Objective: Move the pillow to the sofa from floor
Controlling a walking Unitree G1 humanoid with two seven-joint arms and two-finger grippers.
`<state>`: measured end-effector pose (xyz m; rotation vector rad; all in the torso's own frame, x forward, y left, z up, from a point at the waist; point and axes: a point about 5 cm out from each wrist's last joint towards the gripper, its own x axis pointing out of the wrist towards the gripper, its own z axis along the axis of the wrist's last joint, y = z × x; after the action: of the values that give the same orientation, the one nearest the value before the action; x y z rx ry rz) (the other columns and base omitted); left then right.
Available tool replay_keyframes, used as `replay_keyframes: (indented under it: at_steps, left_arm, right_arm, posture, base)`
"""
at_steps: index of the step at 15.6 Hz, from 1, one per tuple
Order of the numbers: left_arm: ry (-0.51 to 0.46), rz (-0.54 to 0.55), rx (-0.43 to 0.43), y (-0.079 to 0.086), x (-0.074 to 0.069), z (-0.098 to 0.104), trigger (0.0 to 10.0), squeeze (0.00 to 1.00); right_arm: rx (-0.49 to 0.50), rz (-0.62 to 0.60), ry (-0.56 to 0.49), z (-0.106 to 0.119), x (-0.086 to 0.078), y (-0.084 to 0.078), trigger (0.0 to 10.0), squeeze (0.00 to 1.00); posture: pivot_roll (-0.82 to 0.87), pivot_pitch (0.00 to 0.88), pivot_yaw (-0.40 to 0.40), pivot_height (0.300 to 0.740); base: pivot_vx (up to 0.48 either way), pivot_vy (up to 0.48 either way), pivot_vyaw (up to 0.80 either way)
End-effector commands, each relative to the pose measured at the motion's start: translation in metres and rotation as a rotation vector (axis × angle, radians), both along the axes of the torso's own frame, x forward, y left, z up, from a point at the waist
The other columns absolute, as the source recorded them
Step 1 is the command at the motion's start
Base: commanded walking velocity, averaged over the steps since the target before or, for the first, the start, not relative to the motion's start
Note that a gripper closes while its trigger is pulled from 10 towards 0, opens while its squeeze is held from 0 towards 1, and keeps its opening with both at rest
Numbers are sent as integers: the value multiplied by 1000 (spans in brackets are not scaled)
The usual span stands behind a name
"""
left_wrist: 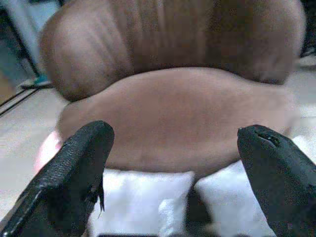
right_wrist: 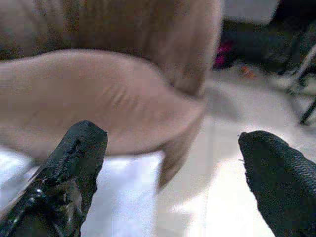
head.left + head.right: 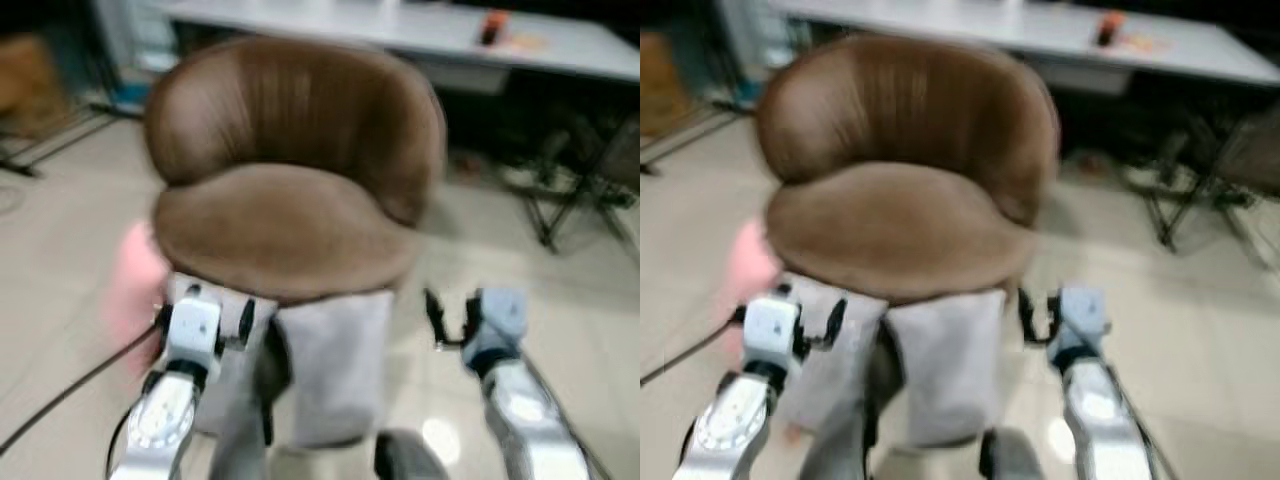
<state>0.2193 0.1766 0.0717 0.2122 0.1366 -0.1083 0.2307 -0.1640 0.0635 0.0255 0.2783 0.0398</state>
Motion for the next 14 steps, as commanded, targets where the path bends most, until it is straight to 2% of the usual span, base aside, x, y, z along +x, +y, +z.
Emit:
replay_keyframes:
  at_steps: [1,5,14]
  left_arm:
    - [-55,-8,6,-2,7,12,10000,0]
    - [-62,-6,-4,-2,6,12,10000,0]
    - [-68,-9,-13,0,8,13,10000,0]
  right_arm:
    - [-12,-4,-13,4,2,-3,10000,0]
    - [-21,3,-20,5,4,-3,10000,0]
    - [-64,17,-30,5,8,-2,10000,0]
  posture:
    - [-50,0,-47,590]
    - [-49,0,-54,575]
    - [-51,0,-51,575]
  base:
    - [0,0,0]
    - [0,0,0]
    - [342,0,0]
